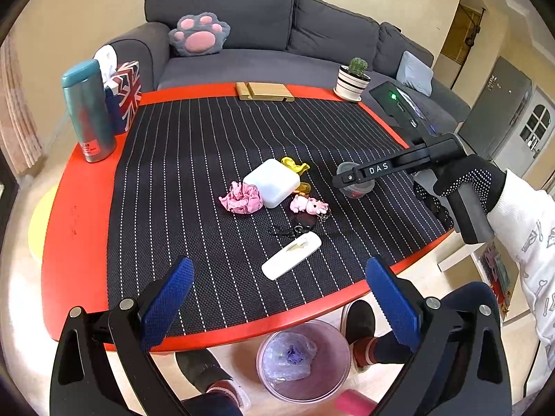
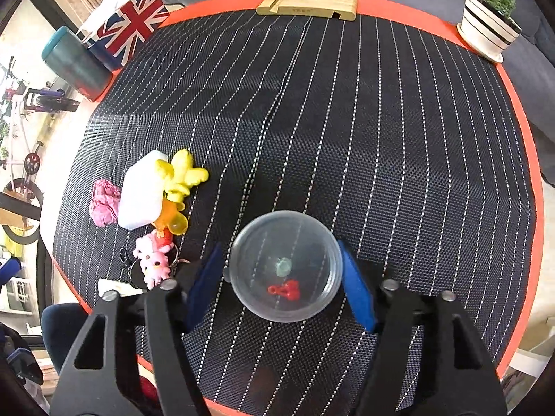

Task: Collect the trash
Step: 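Grasp the second clear plastic bowl with the right gripper, then grasp the crumpled pink paper with the left gripper while the right gripper holds the bowl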

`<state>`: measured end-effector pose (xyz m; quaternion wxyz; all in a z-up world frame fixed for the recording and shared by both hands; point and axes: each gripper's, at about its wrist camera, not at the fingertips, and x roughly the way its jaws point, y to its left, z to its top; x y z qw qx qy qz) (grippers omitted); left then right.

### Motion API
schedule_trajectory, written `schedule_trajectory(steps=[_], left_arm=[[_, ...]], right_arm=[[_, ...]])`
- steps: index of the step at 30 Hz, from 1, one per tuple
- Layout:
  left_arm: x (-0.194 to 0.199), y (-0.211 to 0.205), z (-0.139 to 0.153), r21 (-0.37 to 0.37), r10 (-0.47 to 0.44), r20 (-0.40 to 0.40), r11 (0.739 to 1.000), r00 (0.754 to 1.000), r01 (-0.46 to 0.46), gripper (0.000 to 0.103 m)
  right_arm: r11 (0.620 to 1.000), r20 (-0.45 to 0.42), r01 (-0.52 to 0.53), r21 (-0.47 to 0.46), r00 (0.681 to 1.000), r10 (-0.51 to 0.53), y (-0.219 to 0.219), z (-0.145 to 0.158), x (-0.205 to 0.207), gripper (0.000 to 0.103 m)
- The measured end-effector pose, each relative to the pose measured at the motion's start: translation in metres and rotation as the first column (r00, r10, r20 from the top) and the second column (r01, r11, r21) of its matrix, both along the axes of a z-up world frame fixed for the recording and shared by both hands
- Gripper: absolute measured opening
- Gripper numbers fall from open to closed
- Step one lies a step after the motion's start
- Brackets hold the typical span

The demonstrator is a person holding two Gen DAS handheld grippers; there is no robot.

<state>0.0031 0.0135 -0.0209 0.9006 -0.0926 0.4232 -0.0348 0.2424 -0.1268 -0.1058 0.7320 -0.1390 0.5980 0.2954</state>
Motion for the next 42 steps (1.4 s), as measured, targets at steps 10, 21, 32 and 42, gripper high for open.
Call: schedule_trajectory(steps=[10,21,32,42], left_arm=[[0.02,0.002,0.002,0.015,-0.005,0.0,1.0,1.0,0.005,0.096],[0.073,0.018,-0.014,0.028,0.008,-0.075,1.0,0.997,-0.006,0.096],[0.127,0.037,-0.047,-0.059,0.008,-0.24,0.998,0.971,-0.023,0.096],[0.137,0.046,-0.07,-0.14,-0.001,-0.307,0.989,0.952,-0.045,0.066]], right_arm=[[0.999,0.013,0.023,0.043,1.0,-0.023,-0.01,0.015,-0.006,0.059],[0.996,0.038,0.023,0.087,0.999,-0.026,-0.028,0.043,-0.033,0.06],[0.995,0.046,0.041,0.089,0.998,-0.045,-0.045,0.048,-0.036,0.06],[0.995,0.044,0.042,0.089,0.998,-0.047,-0.047,0.048,-0.035,0.06]])
